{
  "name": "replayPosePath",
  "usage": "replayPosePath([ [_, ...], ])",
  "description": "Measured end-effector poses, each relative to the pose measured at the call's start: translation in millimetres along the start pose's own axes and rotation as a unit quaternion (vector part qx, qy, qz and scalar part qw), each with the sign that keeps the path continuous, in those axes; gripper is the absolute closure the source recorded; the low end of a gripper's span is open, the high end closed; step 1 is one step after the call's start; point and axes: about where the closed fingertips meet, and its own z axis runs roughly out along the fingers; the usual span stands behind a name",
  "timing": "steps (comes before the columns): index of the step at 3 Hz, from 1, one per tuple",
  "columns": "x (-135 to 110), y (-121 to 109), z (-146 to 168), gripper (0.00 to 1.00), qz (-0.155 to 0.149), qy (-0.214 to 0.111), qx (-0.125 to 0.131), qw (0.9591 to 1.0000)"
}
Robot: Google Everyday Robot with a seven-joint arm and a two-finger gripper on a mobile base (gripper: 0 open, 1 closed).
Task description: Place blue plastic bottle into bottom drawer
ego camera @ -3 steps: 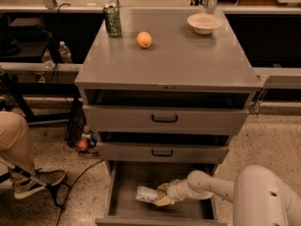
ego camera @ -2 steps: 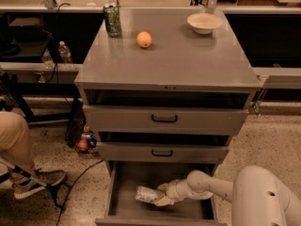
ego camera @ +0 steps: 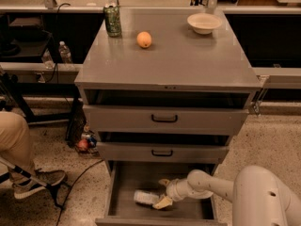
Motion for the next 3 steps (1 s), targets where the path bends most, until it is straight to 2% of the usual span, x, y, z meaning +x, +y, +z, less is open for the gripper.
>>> replayPosePath([
  [1, -6.5, -2.4, -13.4, 0.0, -0.002, -0.004, 0.009, 0.9999],
  [2, -19.0, -14.7, -43.3, 0.0, 0.001, -0.032, 0.024, 0.9992],
  [3, -15.0, -26.4, -95.8, 0.0, 0.025, -0.061, 0.04, 0.997],
])
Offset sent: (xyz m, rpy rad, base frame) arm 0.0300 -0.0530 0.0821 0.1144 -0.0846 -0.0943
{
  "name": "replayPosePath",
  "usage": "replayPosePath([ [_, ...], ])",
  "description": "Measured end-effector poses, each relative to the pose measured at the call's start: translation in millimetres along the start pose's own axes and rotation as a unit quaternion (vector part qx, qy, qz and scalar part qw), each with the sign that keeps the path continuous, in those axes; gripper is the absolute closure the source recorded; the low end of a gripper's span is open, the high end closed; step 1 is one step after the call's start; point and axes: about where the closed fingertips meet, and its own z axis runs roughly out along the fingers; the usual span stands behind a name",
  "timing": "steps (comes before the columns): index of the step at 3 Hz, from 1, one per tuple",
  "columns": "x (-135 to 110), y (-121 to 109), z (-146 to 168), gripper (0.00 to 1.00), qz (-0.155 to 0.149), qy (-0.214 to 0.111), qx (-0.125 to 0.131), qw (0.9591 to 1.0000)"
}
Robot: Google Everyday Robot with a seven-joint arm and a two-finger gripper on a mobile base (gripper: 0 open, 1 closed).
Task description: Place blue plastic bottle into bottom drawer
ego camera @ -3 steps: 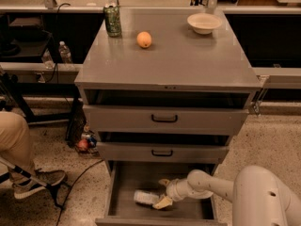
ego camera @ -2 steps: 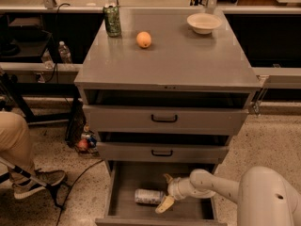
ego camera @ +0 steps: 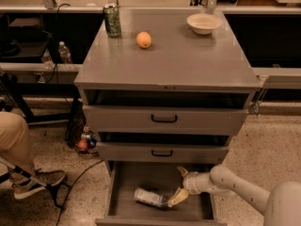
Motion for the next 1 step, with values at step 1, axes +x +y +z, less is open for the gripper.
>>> replayPosePath([
  [1, 7.5, -5.9, -30.7, 0.0, 0.023, -0.009, 0.006, 0.9997],
])
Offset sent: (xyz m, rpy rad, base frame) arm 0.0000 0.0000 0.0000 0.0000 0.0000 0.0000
